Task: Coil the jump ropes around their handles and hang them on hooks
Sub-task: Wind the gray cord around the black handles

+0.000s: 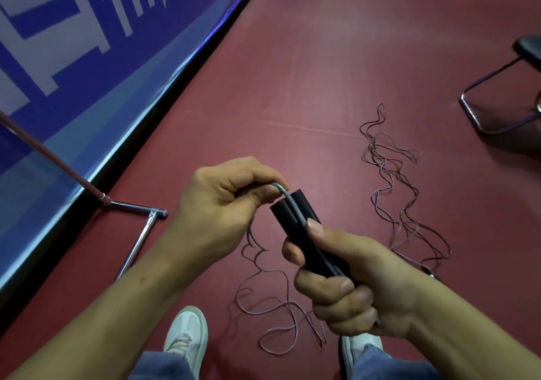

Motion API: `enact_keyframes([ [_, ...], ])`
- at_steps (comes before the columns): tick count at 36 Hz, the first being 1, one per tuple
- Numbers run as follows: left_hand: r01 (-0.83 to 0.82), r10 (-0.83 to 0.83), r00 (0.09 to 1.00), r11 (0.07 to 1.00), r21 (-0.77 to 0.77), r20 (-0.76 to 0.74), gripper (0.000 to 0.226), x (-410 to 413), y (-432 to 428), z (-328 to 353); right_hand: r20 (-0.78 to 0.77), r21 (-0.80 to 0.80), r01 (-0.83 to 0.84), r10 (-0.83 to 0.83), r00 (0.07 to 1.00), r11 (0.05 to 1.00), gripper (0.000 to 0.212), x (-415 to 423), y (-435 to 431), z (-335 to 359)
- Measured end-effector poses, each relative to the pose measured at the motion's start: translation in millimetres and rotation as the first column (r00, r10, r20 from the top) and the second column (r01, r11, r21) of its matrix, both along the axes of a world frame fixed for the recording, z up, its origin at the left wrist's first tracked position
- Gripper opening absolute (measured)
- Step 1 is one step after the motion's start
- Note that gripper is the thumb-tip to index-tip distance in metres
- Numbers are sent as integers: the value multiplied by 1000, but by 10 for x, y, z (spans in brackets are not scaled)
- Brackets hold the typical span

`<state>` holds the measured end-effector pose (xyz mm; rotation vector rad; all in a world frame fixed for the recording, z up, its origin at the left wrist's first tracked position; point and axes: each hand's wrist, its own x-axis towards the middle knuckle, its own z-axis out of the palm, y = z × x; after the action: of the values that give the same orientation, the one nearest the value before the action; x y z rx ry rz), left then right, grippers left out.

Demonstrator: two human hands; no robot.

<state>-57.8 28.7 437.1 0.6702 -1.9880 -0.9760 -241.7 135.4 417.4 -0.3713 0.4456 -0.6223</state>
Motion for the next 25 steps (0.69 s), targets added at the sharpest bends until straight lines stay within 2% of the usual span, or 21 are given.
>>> enact_keyframes([
  [5, 23, -7, 996, 982, 188, -84, 11, -9, 40, -42, -143, -81, 90, -101, 984, 993, 30, 42, 40, 97],
  [10, 72, -53, 996, 942, 328, -67, 16, -10, 44, -111, -375, -174, 158, -214, 902, 972, 31, 97, 81, 200],
  [17, 218, -166, 975, 835, 506, -146, 18, -28, 34, -150, -476, -240, 156, -256, 841, 958, 30, 106, 103, 241],
  [21, 278, -261, 958, 754, 596, -118, 18, -42, 59, -177, -509, -294, 124, -265, 819, 948, 33, 95, 105, 270],
  [23, 317, -316, 942, 718, 620, -116, 18, -51, 83, -188, -521, -328, 107, -274, 808, 939, 36, 76, 109, 273],
  [25, 328, -324, 938, 720, 612, -121, 21, -45, 92, -197, -532, -358, 101, -292, 795, 928, 33, 52, 107, 279],
])
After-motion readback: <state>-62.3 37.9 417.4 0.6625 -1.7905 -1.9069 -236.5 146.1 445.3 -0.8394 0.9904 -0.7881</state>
